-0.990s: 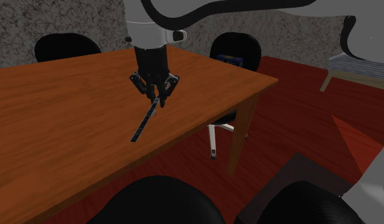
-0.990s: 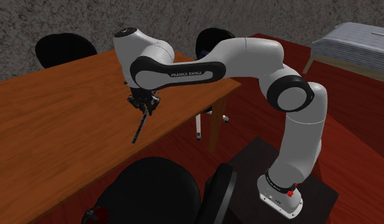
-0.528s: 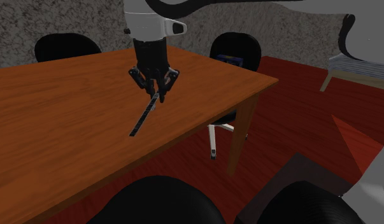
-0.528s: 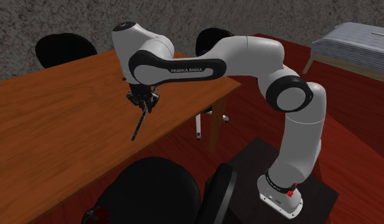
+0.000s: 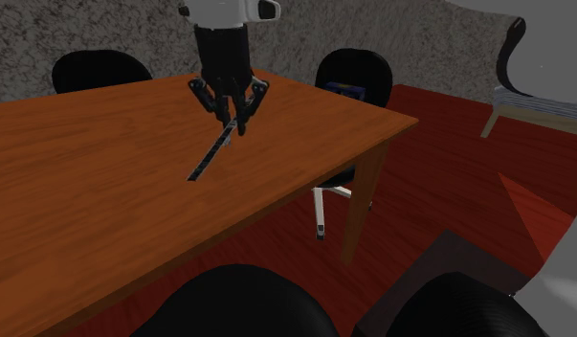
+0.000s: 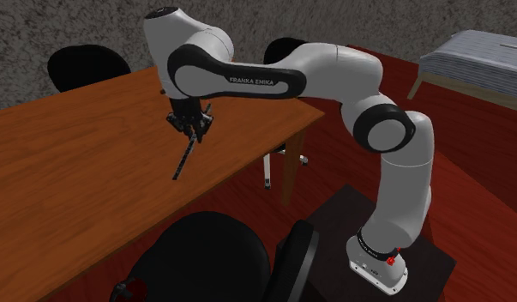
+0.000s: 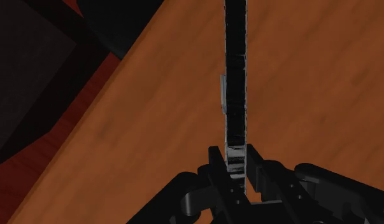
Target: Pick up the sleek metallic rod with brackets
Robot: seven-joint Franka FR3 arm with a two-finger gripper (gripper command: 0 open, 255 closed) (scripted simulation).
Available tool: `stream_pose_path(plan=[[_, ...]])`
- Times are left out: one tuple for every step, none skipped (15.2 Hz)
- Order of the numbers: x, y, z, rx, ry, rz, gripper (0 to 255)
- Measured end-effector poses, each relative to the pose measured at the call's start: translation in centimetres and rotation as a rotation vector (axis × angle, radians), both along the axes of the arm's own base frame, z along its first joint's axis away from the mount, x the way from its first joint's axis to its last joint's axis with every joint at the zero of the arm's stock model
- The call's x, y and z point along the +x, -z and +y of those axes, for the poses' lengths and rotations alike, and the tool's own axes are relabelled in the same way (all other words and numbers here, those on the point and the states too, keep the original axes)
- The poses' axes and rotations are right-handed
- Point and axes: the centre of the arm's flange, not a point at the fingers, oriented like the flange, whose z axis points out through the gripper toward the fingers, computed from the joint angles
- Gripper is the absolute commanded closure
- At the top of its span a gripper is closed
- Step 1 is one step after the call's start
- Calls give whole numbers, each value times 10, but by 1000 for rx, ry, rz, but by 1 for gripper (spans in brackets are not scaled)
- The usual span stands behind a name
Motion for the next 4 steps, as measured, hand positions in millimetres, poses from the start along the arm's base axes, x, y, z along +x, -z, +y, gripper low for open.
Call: stream_pose_path(plan=[[1,-5,0,0,0,0,255],[1,-10,1,0,0,0,255],[0,-16,2,0,0,0,255],[0,-19,2,0,0,0,255]])
